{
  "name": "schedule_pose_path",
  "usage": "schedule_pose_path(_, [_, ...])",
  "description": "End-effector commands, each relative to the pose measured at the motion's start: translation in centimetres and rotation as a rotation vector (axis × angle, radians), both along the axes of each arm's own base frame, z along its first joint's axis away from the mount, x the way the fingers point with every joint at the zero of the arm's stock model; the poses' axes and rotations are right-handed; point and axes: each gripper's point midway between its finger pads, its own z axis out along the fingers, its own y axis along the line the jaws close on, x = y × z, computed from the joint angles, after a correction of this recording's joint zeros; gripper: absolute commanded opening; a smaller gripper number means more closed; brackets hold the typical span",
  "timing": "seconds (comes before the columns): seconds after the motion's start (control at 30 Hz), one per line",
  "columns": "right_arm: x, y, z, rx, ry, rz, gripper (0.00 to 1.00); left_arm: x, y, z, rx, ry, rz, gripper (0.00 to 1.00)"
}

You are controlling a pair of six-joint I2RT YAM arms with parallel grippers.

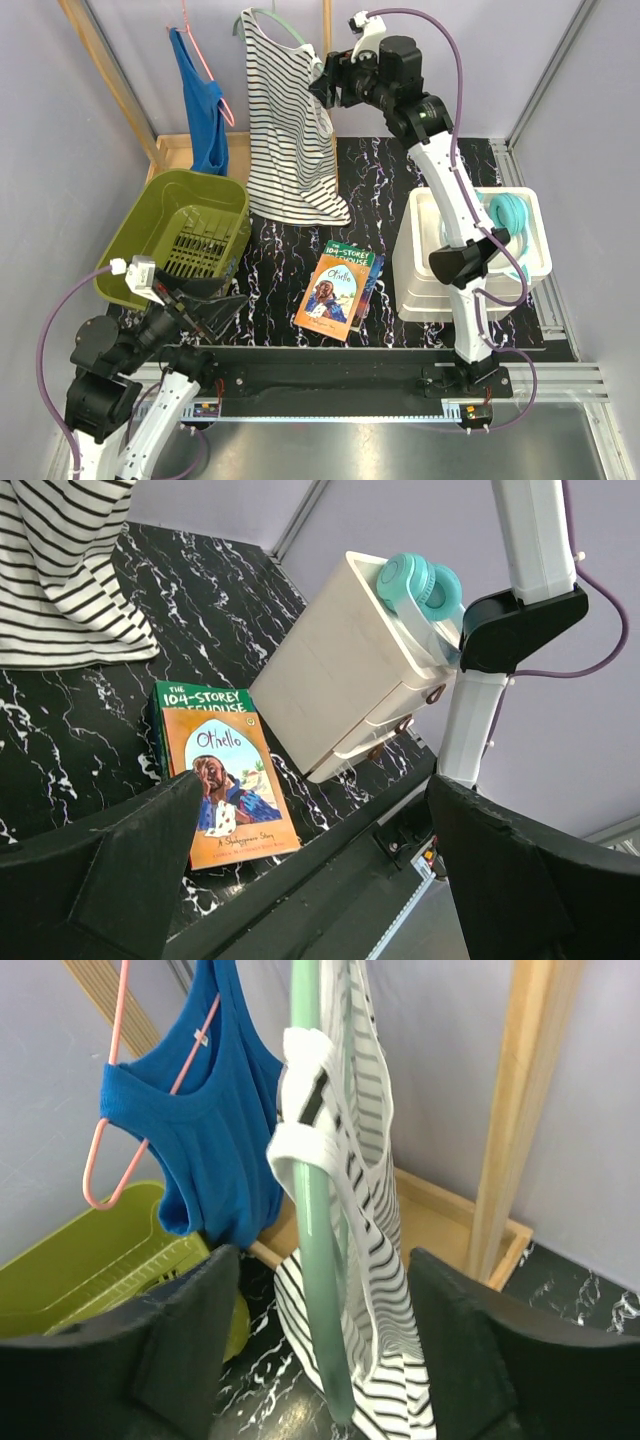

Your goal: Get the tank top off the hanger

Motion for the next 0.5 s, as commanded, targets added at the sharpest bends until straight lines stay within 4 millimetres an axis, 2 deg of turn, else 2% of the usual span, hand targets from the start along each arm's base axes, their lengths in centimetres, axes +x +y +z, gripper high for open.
schedule_pose_path(0.0, [0.4,1.7,3.4,0.074,-0.132,0.000,0.68,-2.0,0.4,1.4,-0.030,-0.027,-0.018,0.99])
schedule_pose_path(0.07, [1.0,2.1,2.8,0.079,-0.129,-0.021,0.57,-2.3,0.7,1.5,-0.028,-0.032,-0.007,0.99])
schedule_pose_path(0.13, [1.5,2.1,2.5,0.079,-0.126,-0.053,0.50,-2.3,0.9,1.5,-0.022,-0.031,0.005,0.99])
schedule_pose_path(0.17, [1.6,2.4,2.4,0.080,-0.128,-0.052,0.43,-2.2,1.0,1.5,-0.021,-0.031,0.010,0.99])
schedule_pose_path(0.3, [1.1,3.2,2.5,0.080,-0.137,-0.058,0.34,-2.2,1.0,1.5,-0.011,-0.025,0.012,0.99])
schedule_pose_path(0.47, [0.1,3.4,4.2,0.092,-0.170,-0.111,0.22,-2.0,1.2,1.4,0.004,-0.023,0.023,0.99])
